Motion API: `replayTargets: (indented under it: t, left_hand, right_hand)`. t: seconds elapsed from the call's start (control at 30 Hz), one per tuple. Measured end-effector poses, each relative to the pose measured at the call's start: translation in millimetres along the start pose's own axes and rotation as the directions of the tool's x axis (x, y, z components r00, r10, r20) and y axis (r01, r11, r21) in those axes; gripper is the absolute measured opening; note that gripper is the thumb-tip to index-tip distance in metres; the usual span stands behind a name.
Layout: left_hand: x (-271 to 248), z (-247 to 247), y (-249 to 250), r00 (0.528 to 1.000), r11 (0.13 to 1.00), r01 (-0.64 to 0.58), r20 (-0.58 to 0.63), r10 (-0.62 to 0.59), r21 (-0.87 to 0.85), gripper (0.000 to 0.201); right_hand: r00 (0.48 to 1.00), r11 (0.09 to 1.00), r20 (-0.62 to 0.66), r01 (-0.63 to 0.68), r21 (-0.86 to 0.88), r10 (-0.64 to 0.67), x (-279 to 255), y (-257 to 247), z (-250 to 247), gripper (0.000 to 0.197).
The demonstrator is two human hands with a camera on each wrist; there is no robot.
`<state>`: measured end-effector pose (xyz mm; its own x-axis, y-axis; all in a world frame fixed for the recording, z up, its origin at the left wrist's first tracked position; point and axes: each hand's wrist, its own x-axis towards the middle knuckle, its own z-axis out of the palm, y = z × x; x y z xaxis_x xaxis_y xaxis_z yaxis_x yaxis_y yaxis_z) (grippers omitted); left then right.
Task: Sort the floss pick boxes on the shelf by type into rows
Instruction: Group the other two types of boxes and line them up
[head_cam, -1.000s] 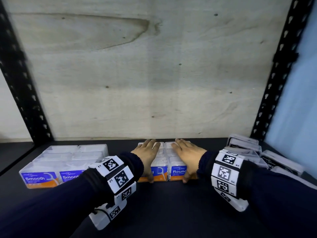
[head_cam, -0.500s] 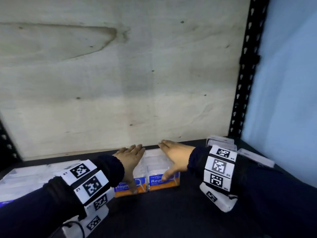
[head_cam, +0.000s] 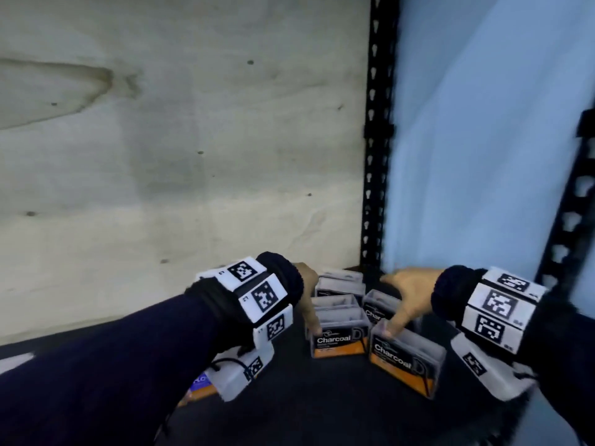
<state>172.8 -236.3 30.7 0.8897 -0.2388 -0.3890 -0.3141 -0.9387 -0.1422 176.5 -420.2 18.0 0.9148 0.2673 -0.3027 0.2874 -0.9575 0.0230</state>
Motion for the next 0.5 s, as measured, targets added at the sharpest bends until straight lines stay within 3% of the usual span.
replayTargets:
  t: [0.17,0.3,0.4,0.5]
  left_hand:
    - [23,7,31,0.994,0.993,0.039,0.094,-0.049,0.108,0.038]
    - [23,8,41,0.994,0.978,0.011,0.102,-0.033,0.210,0.044]
    - [17,9,40,0.998,0.978,0.006,0.060,-0.018,0.208,0.063]
    - [8,15,34,0.998,0.976,-0.023,0.055,0.012,0.215,0.082]
  right_hand:
    - [0.998,0.998,0.059,0.007,0.066,-0.011,1,6,25,0.107]
    - [0.998,0.995,-0.014,-0.055,0.084,0.057,9,3,31,0.086]
    - [0.994,0.989,-0.004,-0.107,0.098,0.108,13,4,26,0.071]
    - [0.996,0.996,-0.009,-0.089,-0.019,0.088,20,14,21,0.056]
